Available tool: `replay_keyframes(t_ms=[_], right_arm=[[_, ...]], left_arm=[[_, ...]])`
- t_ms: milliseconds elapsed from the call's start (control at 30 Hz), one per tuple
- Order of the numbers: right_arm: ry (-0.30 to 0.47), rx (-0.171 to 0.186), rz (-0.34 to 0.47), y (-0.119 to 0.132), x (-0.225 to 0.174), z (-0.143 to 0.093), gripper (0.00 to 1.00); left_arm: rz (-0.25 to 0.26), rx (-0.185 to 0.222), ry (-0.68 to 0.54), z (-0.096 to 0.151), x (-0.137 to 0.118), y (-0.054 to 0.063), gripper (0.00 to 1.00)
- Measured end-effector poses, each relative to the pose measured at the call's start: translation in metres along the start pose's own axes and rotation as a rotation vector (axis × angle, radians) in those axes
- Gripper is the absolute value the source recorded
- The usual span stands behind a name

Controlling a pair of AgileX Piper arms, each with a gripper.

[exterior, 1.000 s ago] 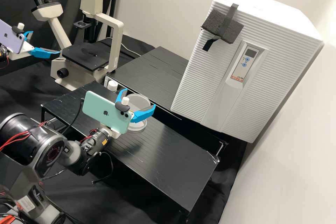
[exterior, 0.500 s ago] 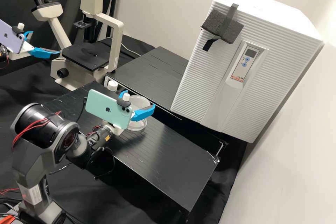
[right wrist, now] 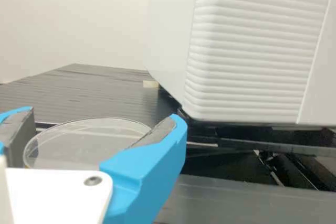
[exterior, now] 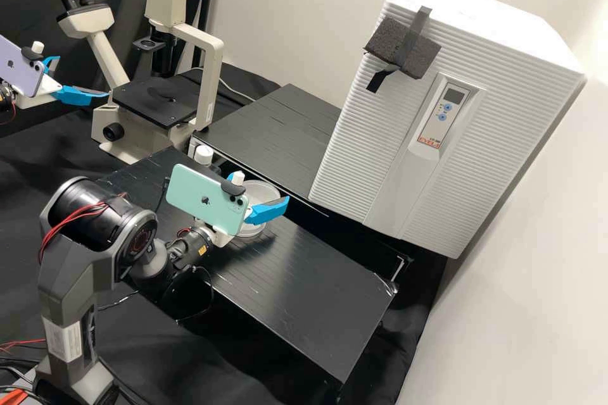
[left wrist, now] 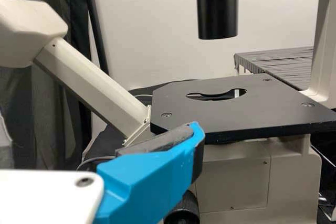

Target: Close the petri dish lid.

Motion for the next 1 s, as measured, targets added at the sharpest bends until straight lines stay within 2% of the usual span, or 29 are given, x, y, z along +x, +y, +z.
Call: replay_keyframes(t_ms=[267, 1000], right_arm=[[-0.037, -0.011, -0.021, -0.001, -0.012, 0.01, 0.0], [-0.026, -0.021, -0.047, -0.003, -0.034, 0.014, 0.0]], left_arm=[[0.0, 0.0, 0.0, 0.0, 0.0, 0.0, 1.0], [0.0, 0.0, 0.0, 0.0, 0.0, 0.0, 1.0]])
